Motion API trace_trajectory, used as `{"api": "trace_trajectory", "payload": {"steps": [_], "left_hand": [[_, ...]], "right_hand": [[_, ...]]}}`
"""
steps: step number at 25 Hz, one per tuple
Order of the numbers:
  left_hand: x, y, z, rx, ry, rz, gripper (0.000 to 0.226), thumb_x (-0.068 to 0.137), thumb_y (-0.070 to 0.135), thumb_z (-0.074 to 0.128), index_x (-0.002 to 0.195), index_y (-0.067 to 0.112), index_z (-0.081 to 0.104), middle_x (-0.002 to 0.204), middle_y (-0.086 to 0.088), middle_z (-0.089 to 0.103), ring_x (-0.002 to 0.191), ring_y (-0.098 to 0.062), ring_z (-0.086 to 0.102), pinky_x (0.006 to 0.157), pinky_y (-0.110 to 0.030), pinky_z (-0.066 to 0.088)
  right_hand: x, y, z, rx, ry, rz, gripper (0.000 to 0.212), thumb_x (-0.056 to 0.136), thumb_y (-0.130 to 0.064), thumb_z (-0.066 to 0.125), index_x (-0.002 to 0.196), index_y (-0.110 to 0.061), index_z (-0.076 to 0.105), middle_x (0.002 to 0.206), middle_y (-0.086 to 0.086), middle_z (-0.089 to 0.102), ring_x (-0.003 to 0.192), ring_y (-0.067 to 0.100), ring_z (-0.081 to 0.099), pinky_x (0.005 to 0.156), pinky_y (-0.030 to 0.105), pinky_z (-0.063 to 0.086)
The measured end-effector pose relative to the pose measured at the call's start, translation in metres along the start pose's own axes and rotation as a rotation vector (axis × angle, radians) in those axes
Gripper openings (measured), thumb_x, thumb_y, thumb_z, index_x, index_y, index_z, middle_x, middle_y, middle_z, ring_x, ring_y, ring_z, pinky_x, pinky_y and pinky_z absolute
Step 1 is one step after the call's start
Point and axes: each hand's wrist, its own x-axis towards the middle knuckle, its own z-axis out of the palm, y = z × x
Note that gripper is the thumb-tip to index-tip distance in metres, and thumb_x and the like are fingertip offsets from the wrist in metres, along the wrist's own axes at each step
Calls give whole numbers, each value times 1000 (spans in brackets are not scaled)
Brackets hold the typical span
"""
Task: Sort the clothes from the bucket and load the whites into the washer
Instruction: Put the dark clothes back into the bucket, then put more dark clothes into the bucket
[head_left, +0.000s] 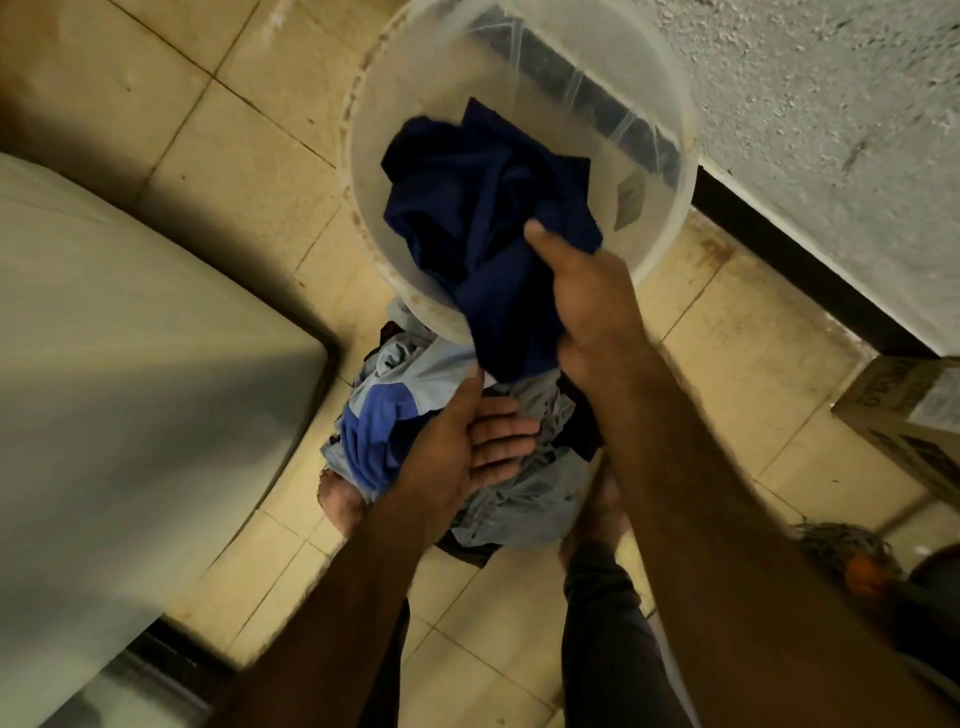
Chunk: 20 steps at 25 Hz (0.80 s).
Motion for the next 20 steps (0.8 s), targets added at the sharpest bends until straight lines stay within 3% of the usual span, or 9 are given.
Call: {"api": "trace_trajectory", "payload": {"steps": [3,5,6,7,9,11,15,17,20], "left_hand": [[15,-28,-27,64,161,-35,32,100,47,53,96,18,67,100,-4,75,83,-22,72,77,-33,55],[28,-48,-49,272,396,84,24,95,42,64,89,19,65,90,0,67,81,-20,64,70,-29,56],[31,-57,-60,452,548,167,24,92,44,67,95,20,64,94,1,65,82,-19,63,70,-23,55],[32,-64,-71,638,688,219,31,89,45,69,109,21,64,108,-2,63,92,-20,63,79,-21,55],[38,-73,-93,848,824,219,59,85,47,70,136,25,49,140,-9,46,123,-31,53,106,-42,47],[46,-68,-101,849,825,226,77,83,45,73,148,27,34,153,-8,32,135,-36,43,110,-56,41],[72,-39,-101,1123,729,386,82,87,42,70,155,29,27,158,-6,35,140,-34,38,111,-55,41],[81,-22,-97,1285,705,393,61,90,41,63,146,30,44,147,-7,50,133,-34,45,109,-51,41],[73,-9,-81,1268,705,332,34,91,43,56,121,28,66,125,-7,65,122,-35,52,106,-51,41]], "right_hand": [[36,-6,11,-184,-38,106,79,90,-37,75,153,-7,39,150,12,51,132,32,53,111,47,47],[43,-1,9,-412,10,23,67,91,-40,72,145,-6,50,143,10,58,126,29,57,107,42,49],[38,4,5,-515,47,-104,54,92,-41,69,133,-7,59,132,7,64,119,23,61,103,36,51],[28,12,0,-588,103,-260,39,93,-40,67,117,-10,66,117,2,68,107,16,63,95,28,51],[-2,36,-13,-622,270,-540,19,93,-35,64,95,-16,67,90,-6,66,83,6,59,77,15,45],[-33,69,-24,-613,323,-633,15,95,-27,63,90,-13,68,81,-7,64,72,4,56,70,10,41],[-70,134,-45,-625,112,-275,10,96,-24,66,88,-25,62,78,-16,61,71,-9,58,70,10,42],[-73,153,-51,-687,6,-116,9,95,-32,68,89,-28,63,78,-16,64,74,-4,61,72,22,50],[-63,155,-46,-702,-61,54,15,93,-38,70,91,-23,65,78,-11,69,77,9,68,75,34,56]]}}
